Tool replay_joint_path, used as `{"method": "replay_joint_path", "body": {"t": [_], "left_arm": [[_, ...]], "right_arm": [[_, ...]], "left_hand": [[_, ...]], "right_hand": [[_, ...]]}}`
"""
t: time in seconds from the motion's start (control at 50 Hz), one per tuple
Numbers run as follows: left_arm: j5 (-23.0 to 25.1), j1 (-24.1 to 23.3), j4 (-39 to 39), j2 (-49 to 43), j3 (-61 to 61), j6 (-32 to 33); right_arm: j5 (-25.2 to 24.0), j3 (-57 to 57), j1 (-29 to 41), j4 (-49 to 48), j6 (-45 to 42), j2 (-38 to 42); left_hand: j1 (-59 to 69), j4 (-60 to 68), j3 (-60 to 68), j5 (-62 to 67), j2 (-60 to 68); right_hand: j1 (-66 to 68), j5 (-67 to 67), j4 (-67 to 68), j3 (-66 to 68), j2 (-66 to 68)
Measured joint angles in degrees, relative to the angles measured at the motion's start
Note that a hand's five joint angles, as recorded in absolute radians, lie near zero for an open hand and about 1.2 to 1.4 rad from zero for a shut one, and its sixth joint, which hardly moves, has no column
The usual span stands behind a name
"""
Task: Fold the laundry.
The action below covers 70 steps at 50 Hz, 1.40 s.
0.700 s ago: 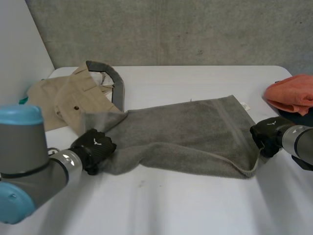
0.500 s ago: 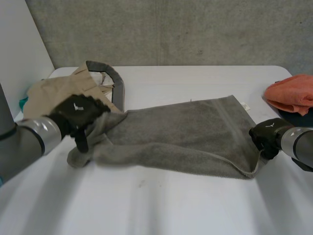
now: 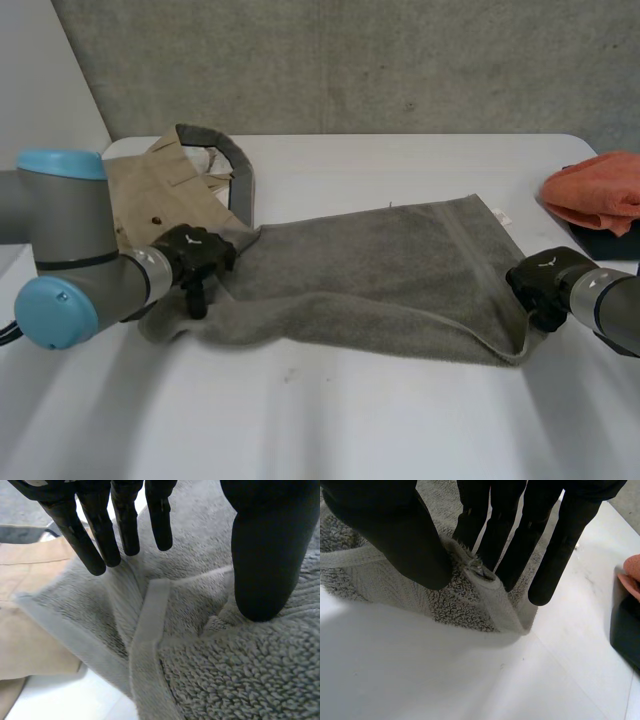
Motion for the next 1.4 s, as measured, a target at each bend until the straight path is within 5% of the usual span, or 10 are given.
{"method": "replay_joint_path", "body": {"t": [0.12,0.16,0.2,0.22,0.42,0.54,0.7,0.8,1.1,1.4], "left_arm": [[0.16,-0.84,-0.13,-1.24,-0.41,3.77],[0.08,-1.09,-0.54,-1.24,-0.45,4.64],[-0.15,-1.32,-0.81,-1.08,-0.39,5.15],[-0.68,-1.57,-1.01,-0.71,-0.29,5.48],[-4.12,-3.17,3.82,2.54,2.36,4.52],[-4.87,-4.04,8.03,4.09,15.28,1.97],[-11.17,-4.9,22.03,8.11,34.88,-10.01],[-13.45,-4.88,25.99,9.23,37.01,-13.26],[-12.46,-3.71,22.48,7.2,8.55,-12.23],[-16.05,-5.53,20.4,5.12,-13.25,-7.04]], "right_arm": [[0.0,0.09,0.26,-0.36,-0.92,0.03],[0.0,-0.04,0.36,-0.59,-0.98,-0.07],[-0.02,-0.22,0.45,-0.84,-0.97,-0.2],[-0.04,-0.55,0.59,-1.22,-0.93,-0.46],[0.21,-4.95,2.32,-2.71,-0.5,-1.44],[1.74,-14.56,3.36,-7.31,2.92,-0.53],[9.78,-27.72,2.55,-28.31,22.38,-3.17],[10.6,-28.53,1.36,-32.57,28.63,-6.65],[-0.83,-14.6,-0.91,-18.78,24.43,-4.45],[-2.83,-0.56,-4.77,-13.41,10.27,3.79]], "left_hand": [[2.49,2.95,2.34,3.34,2.1],[22.25,20.08,19.27,20.17,19.11],[26.7,23.85,22.99,23.83,24.18],[42.15,39.43,38.39,39.07,39.22],[42.61,44.16,43.09,41.6,43.51],[42.61,44.18,43.15,41.6,43.59],[42.61,44.2,43.19,41.6,43.62],[42.6,44.2,43.19,41.6,43.62],[42.61,44.2,43.19,41.6,43.64],[42.61,44.21,43.19,41.6,43.64]], "right_hand": [[0.0,0.0,0.0,0.0,0.0],[0.0,0.0,0.0,0.0,0.0],[0.0,0.0,0.0,0.0,0.0],[0.0,0.0,0.0,0.0,0.0],[0.0,0.0,0.01,0.0,0.0],[0.0,0.0,0.03,0.11,0.0],[0.0,0.0,0.06,0.12,0.0],[0.0,0.0,0.06,0.12,0.0],[0.0,0.0,0.07,0.12,0.0],[0.0,0.0,0.07,0.12,0.0]]}}
